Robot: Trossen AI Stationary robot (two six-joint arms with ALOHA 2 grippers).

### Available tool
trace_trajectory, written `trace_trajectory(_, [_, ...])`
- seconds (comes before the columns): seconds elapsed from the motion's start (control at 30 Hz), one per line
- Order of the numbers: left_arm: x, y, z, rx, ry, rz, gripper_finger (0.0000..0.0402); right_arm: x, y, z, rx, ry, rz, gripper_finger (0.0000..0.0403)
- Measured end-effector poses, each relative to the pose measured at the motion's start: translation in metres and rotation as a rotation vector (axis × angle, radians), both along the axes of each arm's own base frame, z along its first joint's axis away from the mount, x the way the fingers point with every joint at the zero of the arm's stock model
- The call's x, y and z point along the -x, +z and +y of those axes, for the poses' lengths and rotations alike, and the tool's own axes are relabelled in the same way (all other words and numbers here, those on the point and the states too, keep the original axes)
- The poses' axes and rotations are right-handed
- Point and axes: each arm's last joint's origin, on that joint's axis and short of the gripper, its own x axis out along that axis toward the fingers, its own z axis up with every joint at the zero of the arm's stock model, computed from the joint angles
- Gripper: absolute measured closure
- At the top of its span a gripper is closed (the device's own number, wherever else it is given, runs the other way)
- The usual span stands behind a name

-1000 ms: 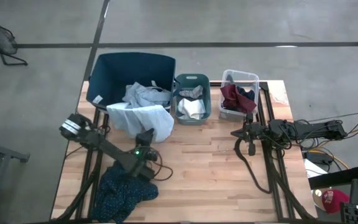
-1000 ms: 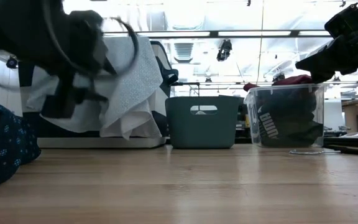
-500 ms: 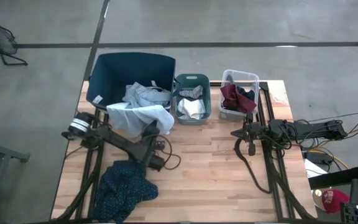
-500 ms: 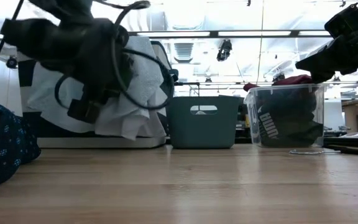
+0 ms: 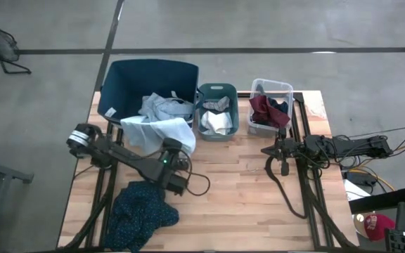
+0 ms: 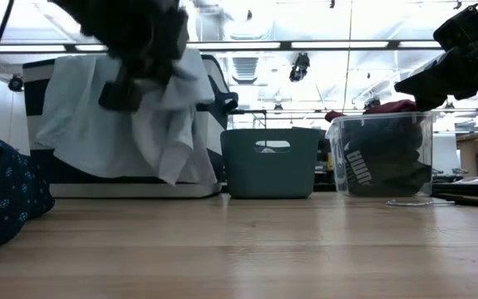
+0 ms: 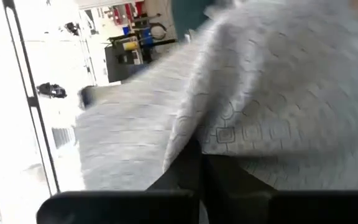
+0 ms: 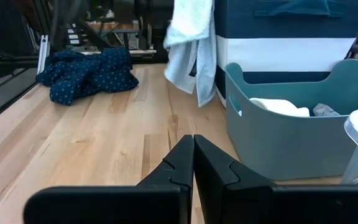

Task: Pick & Place Cloths
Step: Put the light blue polo shirt into the blue bin

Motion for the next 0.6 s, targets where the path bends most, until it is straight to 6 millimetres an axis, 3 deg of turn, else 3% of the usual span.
trace_trajectory(0.27, [0.005,0.066,0.000,-0.047,-0.017,-0.103,0.0400,0.000,0.000,0.000,0.001,0.000,0.000,0.0394])
trace_trajectory(0.6, [0.035,0.172,0.051,-0.134,0.168,-0.294,0.0400,0.000,0.000,0.000,0.001,0.000,0.000,0.0394])
